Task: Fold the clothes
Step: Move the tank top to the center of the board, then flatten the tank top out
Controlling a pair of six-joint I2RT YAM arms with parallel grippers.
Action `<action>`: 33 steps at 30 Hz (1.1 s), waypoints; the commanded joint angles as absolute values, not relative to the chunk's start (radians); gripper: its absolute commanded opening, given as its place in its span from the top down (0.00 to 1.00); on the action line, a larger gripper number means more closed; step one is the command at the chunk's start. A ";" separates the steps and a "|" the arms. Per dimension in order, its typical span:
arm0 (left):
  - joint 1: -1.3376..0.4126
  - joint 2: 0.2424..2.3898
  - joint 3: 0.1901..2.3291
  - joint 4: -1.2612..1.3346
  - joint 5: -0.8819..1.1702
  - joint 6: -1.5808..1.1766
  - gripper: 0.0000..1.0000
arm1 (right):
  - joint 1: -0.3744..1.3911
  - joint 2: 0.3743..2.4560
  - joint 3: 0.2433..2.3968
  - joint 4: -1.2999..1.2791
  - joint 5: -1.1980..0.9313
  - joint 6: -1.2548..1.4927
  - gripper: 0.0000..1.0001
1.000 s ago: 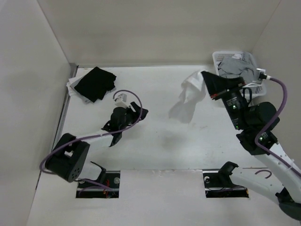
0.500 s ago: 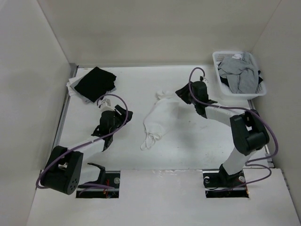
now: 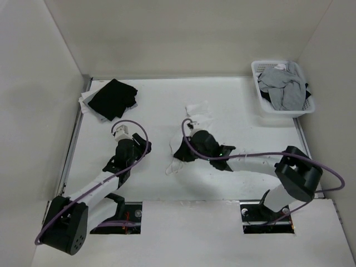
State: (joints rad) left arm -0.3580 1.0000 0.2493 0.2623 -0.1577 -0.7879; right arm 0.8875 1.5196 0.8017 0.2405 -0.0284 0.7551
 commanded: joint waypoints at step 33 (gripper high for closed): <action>-0.343 0.980 0.218 0.160 -0.057 -0.798 0.51 | 1.059 1.778 0.948 0.029 -0.002 0.638 0.70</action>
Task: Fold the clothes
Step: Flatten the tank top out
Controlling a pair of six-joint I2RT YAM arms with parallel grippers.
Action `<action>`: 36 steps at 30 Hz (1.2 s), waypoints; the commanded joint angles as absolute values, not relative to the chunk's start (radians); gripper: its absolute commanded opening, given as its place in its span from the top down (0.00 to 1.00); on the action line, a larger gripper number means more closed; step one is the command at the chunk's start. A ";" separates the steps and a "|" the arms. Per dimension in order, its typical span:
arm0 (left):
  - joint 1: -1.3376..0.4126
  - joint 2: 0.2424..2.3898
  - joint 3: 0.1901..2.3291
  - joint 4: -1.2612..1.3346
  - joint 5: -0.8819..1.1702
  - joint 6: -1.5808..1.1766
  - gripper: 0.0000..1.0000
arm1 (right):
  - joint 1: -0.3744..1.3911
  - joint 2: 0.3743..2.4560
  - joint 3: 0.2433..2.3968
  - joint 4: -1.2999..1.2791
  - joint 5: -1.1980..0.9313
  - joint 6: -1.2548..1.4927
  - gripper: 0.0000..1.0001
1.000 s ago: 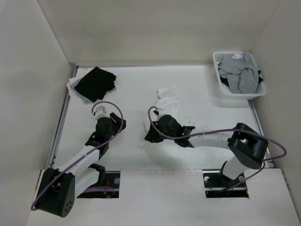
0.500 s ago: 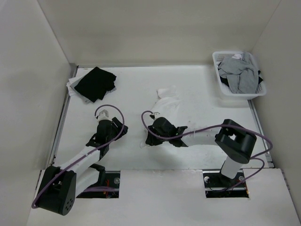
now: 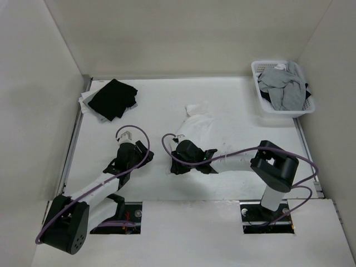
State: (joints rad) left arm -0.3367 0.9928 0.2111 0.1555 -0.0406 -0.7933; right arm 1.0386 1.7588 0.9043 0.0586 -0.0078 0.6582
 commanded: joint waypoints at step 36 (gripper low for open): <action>-0.802 0.836 0.175 0.044 -0.163 -1.104 0.45 | 0.944 1.403 0.626 0.391 -0.047 0.828 0.98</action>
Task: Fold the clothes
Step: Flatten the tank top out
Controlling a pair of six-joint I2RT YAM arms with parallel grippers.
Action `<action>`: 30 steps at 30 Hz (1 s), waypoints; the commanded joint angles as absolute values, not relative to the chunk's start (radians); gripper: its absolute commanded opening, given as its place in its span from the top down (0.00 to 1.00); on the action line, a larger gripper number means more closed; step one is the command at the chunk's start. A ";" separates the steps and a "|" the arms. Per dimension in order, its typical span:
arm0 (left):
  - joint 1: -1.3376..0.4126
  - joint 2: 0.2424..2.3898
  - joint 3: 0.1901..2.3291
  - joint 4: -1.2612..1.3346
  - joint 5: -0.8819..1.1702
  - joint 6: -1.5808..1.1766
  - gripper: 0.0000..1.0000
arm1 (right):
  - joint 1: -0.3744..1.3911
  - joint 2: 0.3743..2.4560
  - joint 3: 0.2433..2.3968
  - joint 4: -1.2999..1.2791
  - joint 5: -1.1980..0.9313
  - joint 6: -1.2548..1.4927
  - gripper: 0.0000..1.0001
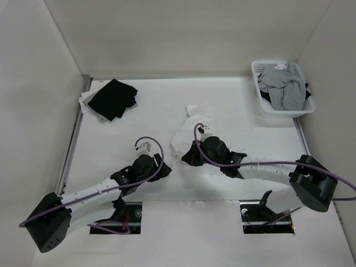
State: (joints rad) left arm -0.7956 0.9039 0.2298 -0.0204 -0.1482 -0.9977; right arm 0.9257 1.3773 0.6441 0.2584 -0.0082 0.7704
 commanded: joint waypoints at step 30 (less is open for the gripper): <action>-0.786 0.928 0.173 0.328 -0.049 -1.167 0.59 | 1.150 1.438 0.683 0.221 0.012 0.775 0.58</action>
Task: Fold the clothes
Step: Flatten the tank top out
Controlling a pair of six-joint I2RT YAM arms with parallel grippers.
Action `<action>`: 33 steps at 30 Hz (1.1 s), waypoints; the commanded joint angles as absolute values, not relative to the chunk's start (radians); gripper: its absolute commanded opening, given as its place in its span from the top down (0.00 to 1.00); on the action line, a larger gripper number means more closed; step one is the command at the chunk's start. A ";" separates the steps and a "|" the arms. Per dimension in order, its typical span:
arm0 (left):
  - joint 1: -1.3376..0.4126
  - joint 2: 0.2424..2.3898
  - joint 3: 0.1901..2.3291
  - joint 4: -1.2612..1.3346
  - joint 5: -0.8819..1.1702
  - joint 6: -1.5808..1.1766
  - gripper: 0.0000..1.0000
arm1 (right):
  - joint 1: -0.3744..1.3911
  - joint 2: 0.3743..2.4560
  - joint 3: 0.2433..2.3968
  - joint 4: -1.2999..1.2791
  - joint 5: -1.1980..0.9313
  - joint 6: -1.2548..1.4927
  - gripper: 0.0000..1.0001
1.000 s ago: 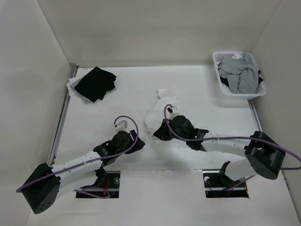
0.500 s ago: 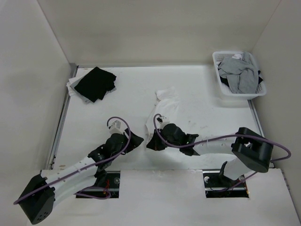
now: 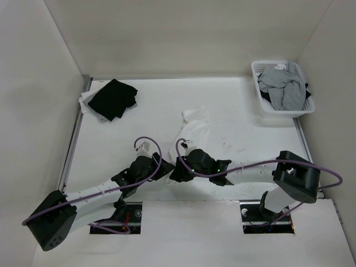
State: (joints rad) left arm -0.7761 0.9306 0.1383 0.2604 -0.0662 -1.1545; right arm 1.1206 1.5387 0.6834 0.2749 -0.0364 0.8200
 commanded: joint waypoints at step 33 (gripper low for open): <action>-1.116 1.022 0.331 -0.063 -0.482 -1.043 0.76 | 1.098 1.152 0.402 0.218 0.221 0.920 0.82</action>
State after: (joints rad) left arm -1.1065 1.0183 0.2874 -0.0399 -0.4171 -1.0515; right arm 1.1091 1.1774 0.4133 0.1715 0.1963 0.9127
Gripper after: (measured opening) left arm 0.243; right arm 0.176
